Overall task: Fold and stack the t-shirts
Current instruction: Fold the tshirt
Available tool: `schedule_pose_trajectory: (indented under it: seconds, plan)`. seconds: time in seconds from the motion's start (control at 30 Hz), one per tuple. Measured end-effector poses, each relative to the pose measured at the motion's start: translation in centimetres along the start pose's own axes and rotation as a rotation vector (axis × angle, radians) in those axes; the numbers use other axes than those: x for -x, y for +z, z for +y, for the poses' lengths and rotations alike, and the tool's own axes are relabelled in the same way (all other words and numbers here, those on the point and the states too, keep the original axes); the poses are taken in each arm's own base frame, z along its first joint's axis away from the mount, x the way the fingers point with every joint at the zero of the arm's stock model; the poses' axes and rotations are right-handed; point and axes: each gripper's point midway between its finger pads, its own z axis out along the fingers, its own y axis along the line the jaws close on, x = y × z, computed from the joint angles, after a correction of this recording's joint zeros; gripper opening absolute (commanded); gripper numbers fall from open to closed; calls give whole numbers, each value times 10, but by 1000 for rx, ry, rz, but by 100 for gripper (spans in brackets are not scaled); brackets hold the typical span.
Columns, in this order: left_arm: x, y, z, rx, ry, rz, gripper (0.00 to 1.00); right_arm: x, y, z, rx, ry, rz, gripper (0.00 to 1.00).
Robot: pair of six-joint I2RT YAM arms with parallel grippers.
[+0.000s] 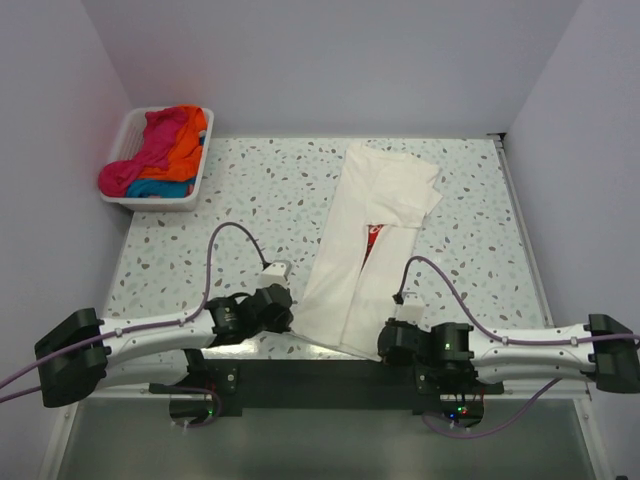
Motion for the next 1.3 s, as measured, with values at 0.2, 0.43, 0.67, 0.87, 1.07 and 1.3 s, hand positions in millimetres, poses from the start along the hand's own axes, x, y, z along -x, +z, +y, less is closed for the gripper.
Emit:
schedule_pose_trajectory:
  seconds: [0.2,0.43,0.67,0.87,1.07,1.3]
  plan:
    - [-22,5,13,8,-21,51,0,-2,-2,6,33,8,9,0]
    - [-27,6,10,-17,-41,62,0,8,-16,17,122,35,-18,0]
    - [-22,2,3,-35,-44,63,0,34,-43,29,131,13,-74,0]
    - [4,-2,-17,-63,-65,25,0,39,-43,16,68,-13,-103,0]
    - [62,6,-38,-71,-118,-54,0,77,-55,18,-10,-42,-237,0]
    - [120,32,-56,-66,-148,-117,0,150,-38,12,-173,-18,-338,0]
